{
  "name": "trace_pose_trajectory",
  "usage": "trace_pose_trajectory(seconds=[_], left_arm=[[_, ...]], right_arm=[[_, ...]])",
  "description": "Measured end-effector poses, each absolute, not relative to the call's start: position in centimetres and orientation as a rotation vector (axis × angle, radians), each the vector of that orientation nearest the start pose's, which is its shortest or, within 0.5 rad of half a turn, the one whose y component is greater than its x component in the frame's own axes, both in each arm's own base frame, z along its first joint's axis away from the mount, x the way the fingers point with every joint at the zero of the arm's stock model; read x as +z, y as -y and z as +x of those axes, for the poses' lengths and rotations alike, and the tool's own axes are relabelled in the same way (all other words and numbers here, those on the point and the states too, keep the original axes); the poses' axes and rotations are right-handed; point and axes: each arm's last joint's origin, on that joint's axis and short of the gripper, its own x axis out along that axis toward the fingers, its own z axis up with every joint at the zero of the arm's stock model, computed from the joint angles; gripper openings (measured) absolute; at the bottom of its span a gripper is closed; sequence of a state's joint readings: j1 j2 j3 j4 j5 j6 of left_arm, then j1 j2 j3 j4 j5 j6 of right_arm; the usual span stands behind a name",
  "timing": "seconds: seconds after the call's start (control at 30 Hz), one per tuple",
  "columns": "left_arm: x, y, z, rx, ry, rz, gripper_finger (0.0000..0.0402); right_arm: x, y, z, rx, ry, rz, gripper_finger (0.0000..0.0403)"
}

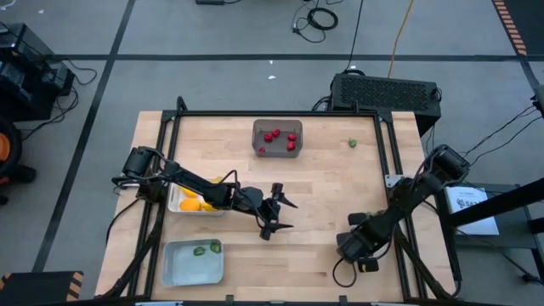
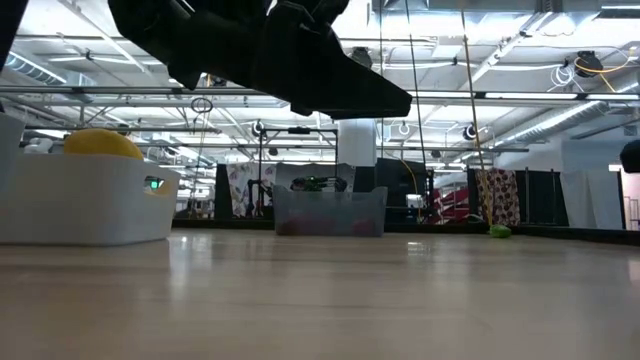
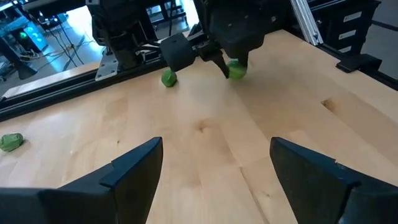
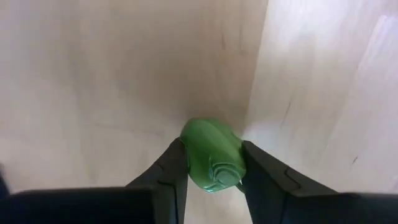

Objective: Sort produce into baskets
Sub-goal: Put the green chili pepper into the gray bin

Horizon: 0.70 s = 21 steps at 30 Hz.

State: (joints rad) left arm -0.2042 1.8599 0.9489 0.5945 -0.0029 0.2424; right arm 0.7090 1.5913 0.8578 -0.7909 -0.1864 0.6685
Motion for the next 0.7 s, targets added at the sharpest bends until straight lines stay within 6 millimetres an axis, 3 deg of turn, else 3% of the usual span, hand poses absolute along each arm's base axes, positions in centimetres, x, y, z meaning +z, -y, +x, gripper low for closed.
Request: trace_pose_trajectory(seconds=[0.2, 0.5, 0.7], left_arm=[[17.3, 8.3, 37.7, -0.358, -0.237, 0.256, 0.0304], [17.4, 10.5, 37.1, -0.44, -0.2, 0.366, 0.0304], [17.4, 11.2, 36.9, -0.446, -0.193, 0.401, 0.0304]], right_arm=[[16.6, -16.4, 21.1, 0.143, -1.554, 0.166, 0.0114], [18.6, -14.3, 26.3, 0.12, -1.247, 0.321, 0.0116], [19.5, -13.0, 28.7, 0.164, -1.057, 0.369, 0.0116]])
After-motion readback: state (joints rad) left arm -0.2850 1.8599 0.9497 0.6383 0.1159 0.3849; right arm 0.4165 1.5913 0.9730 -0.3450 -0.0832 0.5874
